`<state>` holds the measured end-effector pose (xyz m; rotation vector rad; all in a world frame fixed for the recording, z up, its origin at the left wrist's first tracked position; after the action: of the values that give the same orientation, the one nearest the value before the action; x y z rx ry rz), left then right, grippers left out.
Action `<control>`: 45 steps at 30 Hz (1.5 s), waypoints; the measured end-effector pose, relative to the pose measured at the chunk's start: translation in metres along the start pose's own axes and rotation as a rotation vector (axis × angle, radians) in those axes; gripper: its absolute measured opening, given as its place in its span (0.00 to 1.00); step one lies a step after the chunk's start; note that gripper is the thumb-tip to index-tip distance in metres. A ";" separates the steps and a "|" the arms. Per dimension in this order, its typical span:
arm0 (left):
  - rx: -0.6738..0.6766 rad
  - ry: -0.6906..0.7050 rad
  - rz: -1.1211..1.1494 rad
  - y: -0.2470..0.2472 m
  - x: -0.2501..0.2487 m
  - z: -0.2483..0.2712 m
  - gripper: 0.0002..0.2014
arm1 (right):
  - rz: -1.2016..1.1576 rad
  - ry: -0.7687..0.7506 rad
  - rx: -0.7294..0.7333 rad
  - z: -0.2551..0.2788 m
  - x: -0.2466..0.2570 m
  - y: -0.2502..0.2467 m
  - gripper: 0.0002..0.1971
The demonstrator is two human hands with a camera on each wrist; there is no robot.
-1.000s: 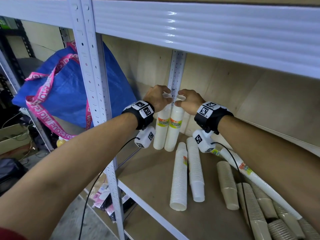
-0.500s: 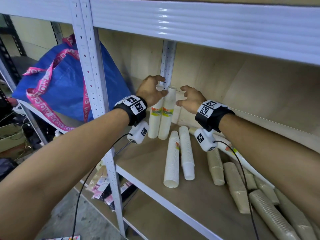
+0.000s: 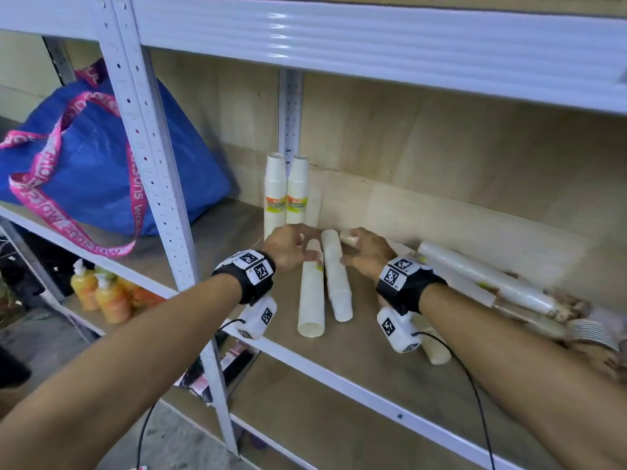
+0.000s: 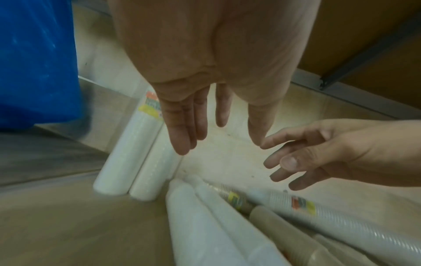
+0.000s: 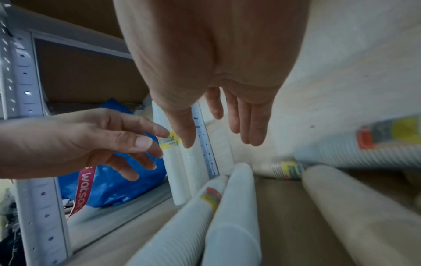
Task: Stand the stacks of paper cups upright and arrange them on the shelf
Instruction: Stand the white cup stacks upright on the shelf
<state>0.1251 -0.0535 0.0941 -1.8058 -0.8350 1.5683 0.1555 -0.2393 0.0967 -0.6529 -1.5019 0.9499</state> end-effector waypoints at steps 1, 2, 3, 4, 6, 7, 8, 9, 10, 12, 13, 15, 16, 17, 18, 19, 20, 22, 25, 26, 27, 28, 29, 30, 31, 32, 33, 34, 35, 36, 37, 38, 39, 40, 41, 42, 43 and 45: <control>0.027 -0.018 -0.012 0.009 0.003 0.004 0.29 | -0.006 0.015 0.009 0.004 -0.007 0.007 0.36; 0.054 -0.053 -0.018 0.019 0.009 0.006 0.32 | -0.017 0.033 0.019 0.008 -0.014 0.014 0.37; 0.076 -0.089 -0.014 0.028 0.015 0.008 0.35 | -0.025 0.047 0.033 0.011 -0.019 0.022 0.38; 0.099 -0.125 -0.001 0.037 0.021 0.009 0.38 | -0.028 0.057 0.045 0.015 -0.024 0.029 0.38; 0.143 -0.169 0.009 0.052 0.030 0.013 0.43 | -0.032 0.074 0.068 0.021 -0.031 0.041 0.39; 0.161 -0.180 0.007 0.057 0.032 0.016 0.46 | -0.032 0.081 0.070 0.024 -0.032 0.046 0.40; 0.176 -0.193 0.002 0.063 0.035 0.018 0.47 | -0.033 0.084 0.063 0.026 -0.034 0.050 0.39; 0.189 -0.205 0.000 0.067 0.037 0.020 0.49 | -0.030 0.090 0.059 0.028 -0.034 0.054 0.39; 0.201 -0.218 -0.001 0.072 0.039 0.022 0.50 | -0.028 0.088 0.055 0.030 -0.035 0.059 0.39; 0.222 -0.232 -0.007 0.080 0.043 0.024 0.51 | -0.031 0.097 0.060 0.032 -0.037 0.065 0.40; 0.227 -0.235 -0.004 0.083 0.044 0.025 0.52 | -0.030 0.097 0.064 0.032 -0.038 0.069 0.41; 0.230 -0.235 0.017 0.087 0.046 0.026 0.53 | -0.026 0.104 0.074 0.034 -0.040 0.074 0.42; 0.227 -0.234 0.024 0.088 0.046 0.026 0.54 | -0.026 0.112 0.077 0.034 -0.041 0.076 0.42; 0.225 -0.235 0.022 0.089 0.046 0.025 0.54 | -0.028 0.118 0.074 0.034 -0.042 0.079 0.42; 0.221 -0.236 0.017 0.090 0.047 0.025 0.54 | -0.033 0.119 0.072 0.034 -0.042 0.081 0.42; 0.220 -0.236 0.016 0.091 0.047 0.025 0.55 | -0.040 0.112 0.071 0.034 -0.042 0.083 0.42; 0.221 -0.240 0.021 0.092 0.048 0.025 0.55 | -0.047 0.110 0.070 0.035 -0.041 0.085 0.41; 0.221 -0.257 0.057 0.094 0.048 0.026 0.54 | -0.062 0.115 0.066 0.037 -0.042 0.088 0.41; 0.225 -0.289 0.105 0.095 0.049 0.026 0.51 | -0.059 0.121 0.043 0.039 -0.042 0.087 0.36; 0.230 -0.290 0.100 0.094 0.049 0.025 0.49 | -0.058 0.121 0.036 0.039 -0.041 0.087 0.33; 0.238 -0.287 0.087 0.092 0.049 0.025 0.49 | -0.061 0.124 0.029 0.040 -0.040 0.086 0.31; 0.249 -0.282 0.066 0.089 0.049 0.025 0.48 | -0.064 0.131 0.024 0.040 -0.040 0.086 0.29; 0.260 -0.279 0.043 0.087 0.051 0.024 0.49 | -0.063 0.136 0.017 0.040 -0.040 0.085 0.28; 0.271 -0.281 0.018 0.085 0.055 0.023 0.49 | -0.063 0.137 0.006 0.041 -0.040 0.084 0.27; 0.286 -0.288 -0.007 0.082 0.058 0.022 0.49 | -0.064 0.141 -0.003 0.041 -0.041 0.084 0.27; 0.302 -0.301 -0.031 0.080 0.061 0.023 0.49 | -0.070 0.146 -0.010 0.041 -0.041 0.084 0.26; 0.317 -0.319 -0.048 0.077 0.063 0.024 0.49 | -0.076 0.152 -0.013 0.041 -0.042 0.084 0.25; 0.334 -0.335 -0.063 0.074 0.065 0.025 0.49 | -0.084 0.158 -0.013 0.040 -0.043 0.084 0.25; 0.346 -0.349 -0.082 0.072 0.066 0.025 0.48 | -0.088 0.167 -0.012 0.040 -0.044 0.084 0.25; 0.350 -0.362 -0.099 0.069 0.067 0.026 0.46 | -0.088 0.178 -0.007 0.040 -0.045 0.085 0.26; 0.347 -0.376 -0.111 0.067 0.068 0.027 0.43 | -0.085 0.191 0.001 0.041 -0.045 0.085 0.26; 0.347 -0.383 -0.120 0.064 0.067 0.028 0.41 | -0.083 0.209 0.008 0.040 -0.046 0.085 0.26; 0.351 -0.391 -0.120 0.063 0.067 0.029 0.41 | -0.078 0.225 0.011 0.040 -0.048 0.085 0.26; 0.358 -0.395 -0.117 0.062 0.067 0.030 0.41 | -0.072 0.238 0.013 0.039 -0.049 0.084 0.24; 0.362 -0.399 -0.107 0.061 0.067 0.031 0.42 | -0.057 0.244 0.017 0.040 -0.049 0.082 0.23; 0.365 -0.399 -0.095 0.060 0.066 0.031 0.42 | -0.037 0.248 0.017 0.039 -0.049 0.080 0.23; 0.364 -0.403 -0.080 0.059 0.067 0.032 0.42 | -0.018 0.254 0.017 0.039 -0.049 0.076 0.22; 0.362 -0.420 -0.041 0.056 0.068 0.034 0.43 | -0.009 0.261 0.010 0.038 -0.048 0.067 0.21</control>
<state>0.1025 -0.0338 0.0040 -1.2182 -0.7041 1.9609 0.1183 -0.2524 0.0155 -0.7332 -1.2670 0.8305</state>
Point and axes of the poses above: each hand's wrist, its own z-axis away from the middle knuckle, its own y-axis out of the palm, x = y × z, the point moved 5 cm from there along -z, towards the middle knuckle, and after that the axes turned 4 degrees about y, right-handed, at the moved point
